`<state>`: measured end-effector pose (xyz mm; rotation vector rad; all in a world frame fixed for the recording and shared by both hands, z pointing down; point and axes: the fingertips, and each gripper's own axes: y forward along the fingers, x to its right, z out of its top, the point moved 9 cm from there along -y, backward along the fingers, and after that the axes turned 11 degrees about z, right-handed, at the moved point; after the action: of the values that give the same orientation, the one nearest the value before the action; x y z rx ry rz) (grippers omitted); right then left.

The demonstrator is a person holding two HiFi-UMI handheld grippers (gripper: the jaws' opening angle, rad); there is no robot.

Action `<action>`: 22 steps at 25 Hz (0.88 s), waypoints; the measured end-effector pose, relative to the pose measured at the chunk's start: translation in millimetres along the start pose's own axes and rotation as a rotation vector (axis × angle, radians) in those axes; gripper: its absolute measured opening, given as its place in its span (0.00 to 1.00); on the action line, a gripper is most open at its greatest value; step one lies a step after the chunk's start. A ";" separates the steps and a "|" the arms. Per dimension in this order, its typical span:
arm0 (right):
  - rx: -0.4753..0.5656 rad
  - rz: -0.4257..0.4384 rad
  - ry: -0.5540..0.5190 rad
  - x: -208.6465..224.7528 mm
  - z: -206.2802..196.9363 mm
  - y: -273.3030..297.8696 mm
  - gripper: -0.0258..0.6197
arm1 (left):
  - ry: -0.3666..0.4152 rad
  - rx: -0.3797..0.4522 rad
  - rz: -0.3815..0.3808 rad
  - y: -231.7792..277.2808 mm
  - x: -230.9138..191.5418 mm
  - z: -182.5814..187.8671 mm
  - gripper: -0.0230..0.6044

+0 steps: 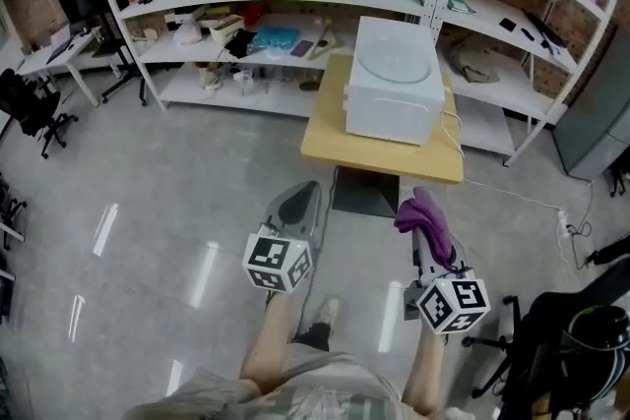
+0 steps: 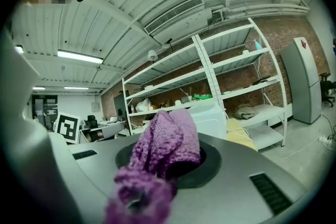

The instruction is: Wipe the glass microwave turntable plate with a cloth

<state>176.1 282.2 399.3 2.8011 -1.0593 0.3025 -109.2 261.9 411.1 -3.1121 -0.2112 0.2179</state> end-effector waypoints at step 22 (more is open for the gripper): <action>0.066 0.038 -0.032 196.8 74.7 228.4 0.13 | 0.080 0.132 -0.007 303.5 -62.1 32.1 0.04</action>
<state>178.9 -28.0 384.3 2.8556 -1.1317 0.3024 -134.1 -47.1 380.6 -2.9810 -0.1980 0.1028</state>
